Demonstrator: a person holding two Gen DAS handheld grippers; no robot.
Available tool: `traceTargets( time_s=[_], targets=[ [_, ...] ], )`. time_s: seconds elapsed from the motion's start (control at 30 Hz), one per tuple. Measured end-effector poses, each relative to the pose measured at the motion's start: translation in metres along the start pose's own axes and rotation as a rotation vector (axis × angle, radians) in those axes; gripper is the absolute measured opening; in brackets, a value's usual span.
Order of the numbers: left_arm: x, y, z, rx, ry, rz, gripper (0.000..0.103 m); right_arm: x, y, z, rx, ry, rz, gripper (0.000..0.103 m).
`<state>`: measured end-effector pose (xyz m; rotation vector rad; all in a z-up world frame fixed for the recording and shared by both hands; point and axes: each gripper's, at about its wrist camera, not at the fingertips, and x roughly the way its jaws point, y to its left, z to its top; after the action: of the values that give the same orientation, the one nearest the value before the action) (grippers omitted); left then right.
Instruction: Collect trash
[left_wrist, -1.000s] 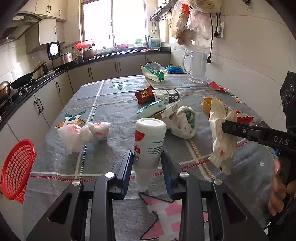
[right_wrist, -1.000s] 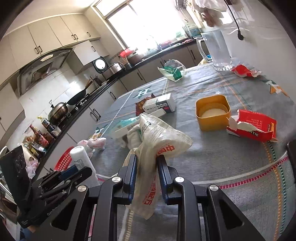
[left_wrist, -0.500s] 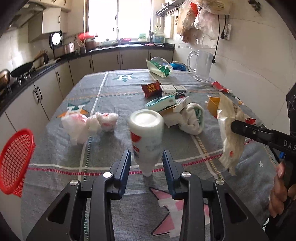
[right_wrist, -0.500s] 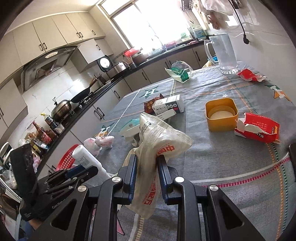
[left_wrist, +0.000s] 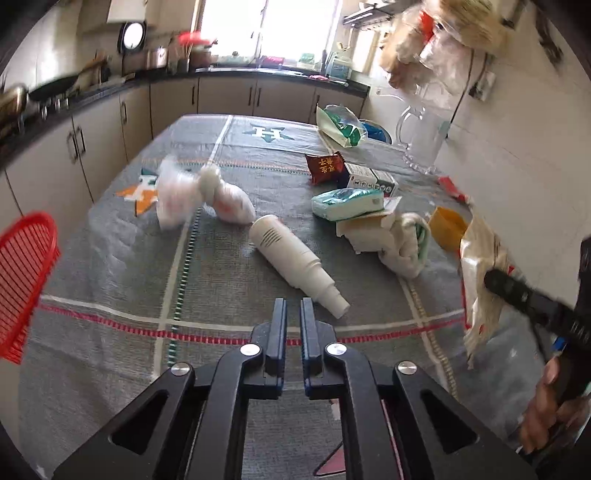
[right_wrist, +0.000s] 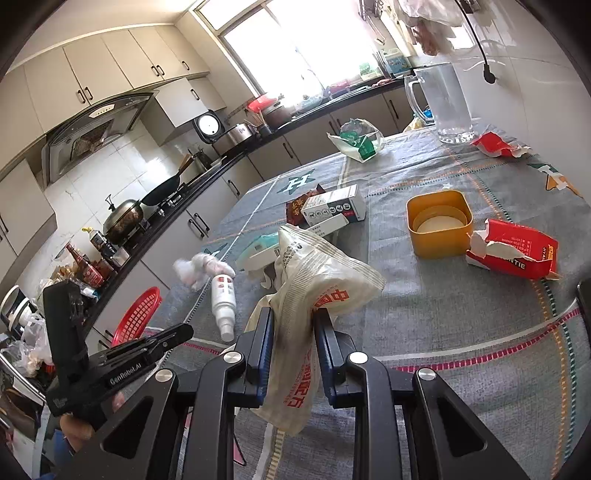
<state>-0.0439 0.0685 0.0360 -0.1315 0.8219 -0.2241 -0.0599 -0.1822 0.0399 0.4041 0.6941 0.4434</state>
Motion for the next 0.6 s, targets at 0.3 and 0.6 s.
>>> traceTargets(
  time_s=[0.3,0.6],
  targets=[
    [0.029,-0.004,0.032,-0.099,0.039,0.026,0.063,-0.001,-0.003,-0.001,0.009,-0.007,0.010,0.025],
    [0.076,-0.020,0.045,-0.098,0.114,0.018,0.032,-0.010,-0.013,-0.001,0.029,-0.017,0.013,0.025]
  ],
)
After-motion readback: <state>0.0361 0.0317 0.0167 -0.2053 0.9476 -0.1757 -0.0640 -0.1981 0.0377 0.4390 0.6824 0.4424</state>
